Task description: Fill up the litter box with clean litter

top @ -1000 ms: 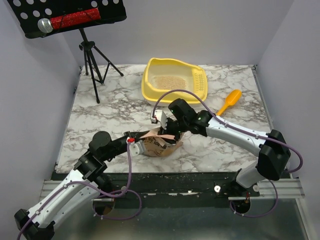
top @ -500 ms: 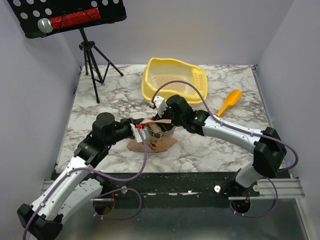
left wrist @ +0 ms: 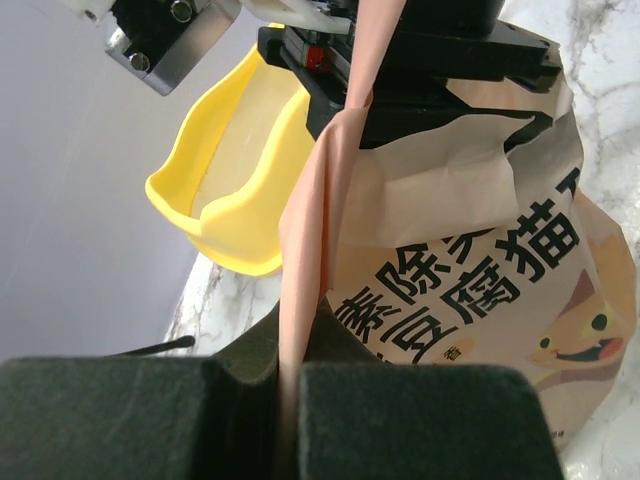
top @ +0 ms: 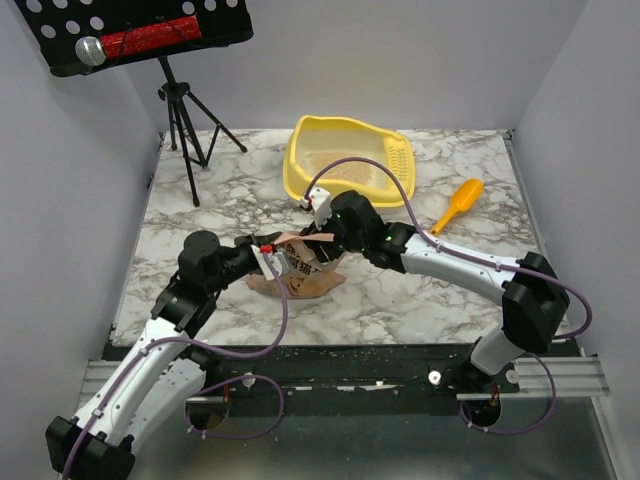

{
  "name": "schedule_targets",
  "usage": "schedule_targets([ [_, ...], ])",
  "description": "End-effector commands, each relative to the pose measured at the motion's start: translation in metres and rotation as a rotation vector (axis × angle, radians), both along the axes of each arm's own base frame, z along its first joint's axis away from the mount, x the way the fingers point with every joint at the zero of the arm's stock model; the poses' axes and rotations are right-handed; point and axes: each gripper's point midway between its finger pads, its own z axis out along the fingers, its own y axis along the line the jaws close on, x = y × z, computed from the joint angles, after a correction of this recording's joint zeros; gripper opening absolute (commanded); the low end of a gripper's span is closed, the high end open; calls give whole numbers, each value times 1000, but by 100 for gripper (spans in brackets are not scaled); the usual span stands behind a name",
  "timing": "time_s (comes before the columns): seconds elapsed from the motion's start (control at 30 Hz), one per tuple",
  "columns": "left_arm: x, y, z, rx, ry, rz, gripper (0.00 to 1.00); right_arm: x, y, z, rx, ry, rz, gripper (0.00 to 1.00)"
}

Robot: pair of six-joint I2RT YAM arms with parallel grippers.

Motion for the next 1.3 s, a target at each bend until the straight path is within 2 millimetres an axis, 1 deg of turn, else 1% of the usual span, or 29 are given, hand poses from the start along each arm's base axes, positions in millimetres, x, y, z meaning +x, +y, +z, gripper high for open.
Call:
schedule_targets([
  [0.0, 6, 8, 60, -203, -231, 75, 6, 1, -3, -12, -11, 34, -37, 67],
  [0.07, 0, 10, 58, -255, -200, 82, 10, 3, -3, -1, 5, 15, -49, 67],
  [0.1, -1, 10, 54, -262, -181, 84, 15, 5, -3, 6, 14, -1, -54, 67],
  [0.17, -3, 11, 46, -268, -147, 91, 20, 6, -4, 22, 38, -28, -56, 67],
  [0.3, -8, 10, 47, -303, -135, 87, 27, 6, -10, 47, 56, -58, -73, 70],
  [0.37, -9, 11, 49, -310, -137, 97, 31, 13, -26, 55, 31, -94, -141, 70],
  [0.47, -9, 17, 52, -335, -157, 131, 36, 20, -50, 71, 26, -149, -247, 74],
  [0.63, -14, 18, 53, -361, -203, 126, 42, 27, -91, 101, 41, -212, -380, 77],
  [0.73, -17, 22, 60, -390, -218, 137, 46, 34, -120, 114, 56, -219, -506, 79],
  [0.77, -18, 24, 64, -412, -222, 145, 47, 39, -133, 115, 59, -214, -562, 79],
  [0.83, -20, 28, 73, -463, -207, 166, 50, 50, -158, 111, 79, -174, -663, 80],
  [0.9, -21, 31, 84, -526, -178, 183, 53, 60, -185, 101, 102, -125, -774, 80],
  [0.97, -22, 32, 96, -566, -143, 194, 54, 69, -212, 87, 130, -84, -894, 85],
  [1.03, -23, 34, 109, -611, -99, 212, 55, 79, -244, 72, 157, -39, -1022, 88],
  [1.1, -24, 35, 117, -642, -40, 233, 58, 85, -270, 53, 185, 17, -1141, 90],
  [1.13, -24, 36, 125, -675, -14, 249, 59, 87, -280, 43, 196, 48, -1185, 91],
  [1.2, -23, 39, 131, -713, 42, 283, 63, 89, -301, 23, 216, 110, -1271, 91],
  [1.27, -23, 40, 136, -766, 110, 306, 64, 90, -315, -1, 218, 184, -1331, 91],
])
